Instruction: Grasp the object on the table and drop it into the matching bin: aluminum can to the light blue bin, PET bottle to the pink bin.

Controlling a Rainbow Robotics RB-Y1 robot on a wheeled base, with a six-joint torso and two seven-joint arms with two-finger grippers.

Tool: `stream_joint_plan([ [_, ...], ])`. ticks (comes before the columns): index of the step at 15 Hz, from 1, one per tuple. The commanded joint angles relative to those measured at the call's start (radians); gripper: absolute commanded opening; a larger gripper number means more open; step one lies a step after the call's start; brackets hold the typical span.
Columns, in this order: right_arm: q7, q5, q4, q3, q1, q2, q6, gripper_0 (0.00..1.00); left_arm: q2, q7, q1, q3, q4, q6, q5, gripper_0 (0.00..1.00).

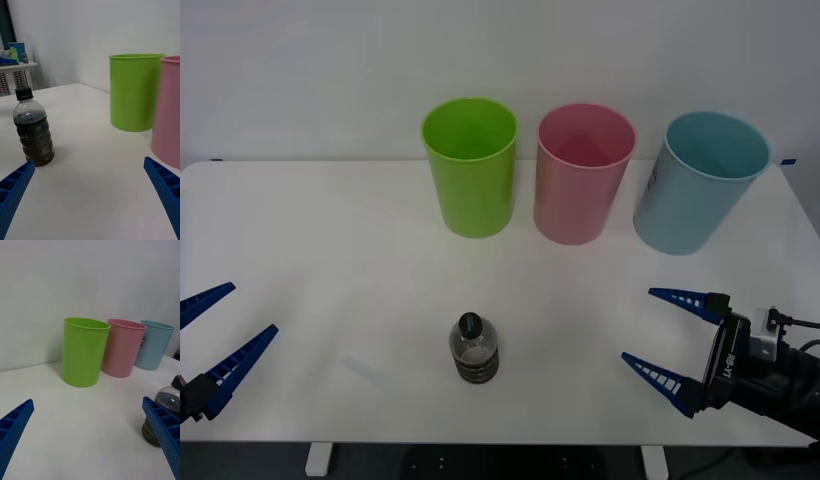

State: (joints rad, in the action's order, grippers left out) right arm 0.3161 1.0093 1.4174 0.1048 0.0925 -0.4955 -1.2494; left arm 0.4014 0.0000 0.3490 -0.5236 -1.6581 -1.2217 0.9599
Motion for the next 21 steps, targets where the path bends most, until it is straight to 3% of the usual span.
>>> stream_joint_plan([
  [1, 0.008, 0.0, 0.0, -0.063, -0.02, 0.0, 0.027, 1.0, 0.0, 0.0, 0.0, 0.0, 0.0, 0.0, 0.0, 1.0],
  [21, 0.089, 0.0, 0.0, -0.436, -0.138, -0.001, 0.291, 1.0, 0.0, 0.0, 0.0, 0.0, 0.0, 0.0, 0.0, 1.0],
])
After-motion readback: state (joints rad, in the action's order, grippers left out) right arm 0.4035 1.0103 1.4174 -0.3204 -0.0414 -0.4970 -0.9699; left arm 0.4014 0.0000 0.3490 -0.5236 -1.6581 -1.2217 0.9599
